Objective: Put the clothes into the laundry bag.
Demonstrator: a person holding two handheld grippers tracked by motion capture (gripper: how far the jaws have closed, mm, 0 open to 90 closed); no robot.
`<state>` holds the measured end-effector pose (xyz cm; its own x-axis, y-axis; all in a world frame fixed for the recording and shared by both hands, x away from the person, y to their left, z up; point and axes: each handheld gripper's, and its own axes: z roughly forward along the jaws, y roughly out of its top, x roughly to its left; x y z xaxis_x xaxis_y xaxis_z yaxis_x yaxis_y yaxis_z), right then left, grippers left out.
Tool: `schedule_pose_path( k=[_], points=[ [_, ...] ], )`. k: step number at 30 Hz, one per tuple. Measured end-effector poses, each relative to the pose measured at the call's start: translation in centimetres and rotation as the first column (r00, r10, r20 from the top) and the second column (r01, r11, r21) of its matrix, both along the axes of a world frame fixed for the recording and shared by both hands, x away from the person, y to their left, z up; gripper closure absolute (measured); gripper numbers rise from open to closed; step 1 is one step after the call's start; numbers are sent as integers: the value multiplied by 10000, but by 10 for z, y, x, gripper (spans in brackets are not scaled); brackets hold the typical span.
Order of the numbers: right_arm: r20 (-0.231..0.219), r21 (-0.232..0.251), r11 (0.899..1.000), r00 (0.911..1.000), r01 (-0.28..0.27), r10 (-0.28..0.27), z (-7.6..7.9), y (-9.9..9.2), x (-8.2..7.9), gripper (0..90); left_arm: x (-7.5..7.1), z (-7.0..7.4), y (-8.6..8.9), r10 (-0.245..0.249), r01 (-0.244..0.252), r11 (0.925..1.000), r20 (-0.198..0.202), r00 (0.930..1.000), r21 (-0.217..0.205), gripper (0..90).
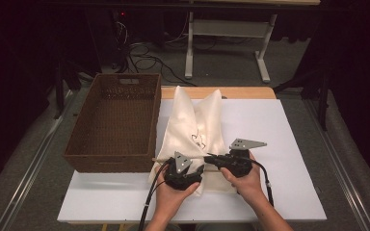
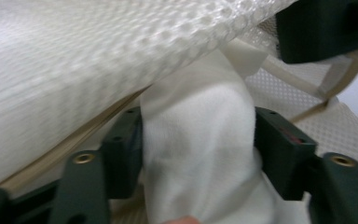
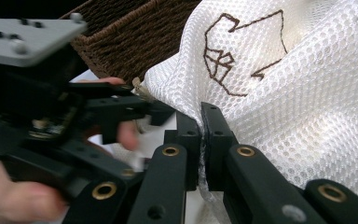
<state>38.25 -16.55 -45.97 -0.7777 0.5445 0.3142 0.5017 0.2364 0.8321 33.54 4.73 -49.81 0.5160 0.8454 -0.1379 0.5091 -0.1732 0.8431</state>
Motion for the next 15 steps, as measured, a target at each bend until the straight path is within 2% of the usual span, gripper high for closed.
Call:
schedule_pose_path(
  k=[2, 3, 4, 5, 6, 8, 9, 10, 11, 12, 14, 15],
  points=[
    [29, -38, 10000, 10000, 4, -4, 0, 1, 0, 886, -4, -2, 3, -158, 168, 9994, -318, 9994, 313, 310],
    [20, -45, 10000, 10000, 17, -17, 1, 1, 0, 886, -6, -6, 1, -223, 277, 9950, -565, 9982, 963, 298],
    [20, -54, 10000, 10000, 25, -25, 1, 1, 0, 886, -4, -10, -1, -86, 205, 9897, -840, 9964, 1415, 292],
    [7, -62, 10000, 10000, 24, -24, 1, 2, -1, 886, -4, -10, -1, -86, 205, 9897, -840, 9964, 1415, 294],
    [12, -104, 9999, 10000, 14, -14, 1, 2, -1, 886, 1, -17, -3, 43, 174, 9852, -1259, 9920, 1707, 319],
    [15, -104, 9999, 10000, 36, -36, 0, 3, -1, 886, 3, -17, -6, -86, 259, 9890, -1179, 9930, 1456, 433],
    [19, -131, 9999, 10000, 28, -28, 0, 3, -2, 886, 4, -17, -9, -156, 324, 9877, -1092, 9939, 1531, 502],
    [21, -127, 9999, 10000, 24, -24, 0, 3, -2, 886, 5, -17, -13, -215, 388, 9834, -985, 9949, 1775, 555],
    [37, -132, 9999, 10000, 11, -10, 0, 3, -2, 886, 9, -17, -19, -173, 400, 9798, -1161, 9931, 1961, 609],
    [-12, -72, 10000, 10000, 17, -17, -1, 3, -2, 886, 12, -16, -20, -107, 355, 9826, -1353, 9908, 1826, 653],
    [-6, -101, 9999, 10000, -7, 7, -1, 2, -2, 886, 19, -13, -22, 47, 242, 9881, -1866, 9824, 1521, 681],
    [21, -100, 9999, 10000, -20, 20, -1, 2, -2, 886, 22, -13, -22, 31, 262, 9879, -1887, 9820, 1526, 695]
  ],
)
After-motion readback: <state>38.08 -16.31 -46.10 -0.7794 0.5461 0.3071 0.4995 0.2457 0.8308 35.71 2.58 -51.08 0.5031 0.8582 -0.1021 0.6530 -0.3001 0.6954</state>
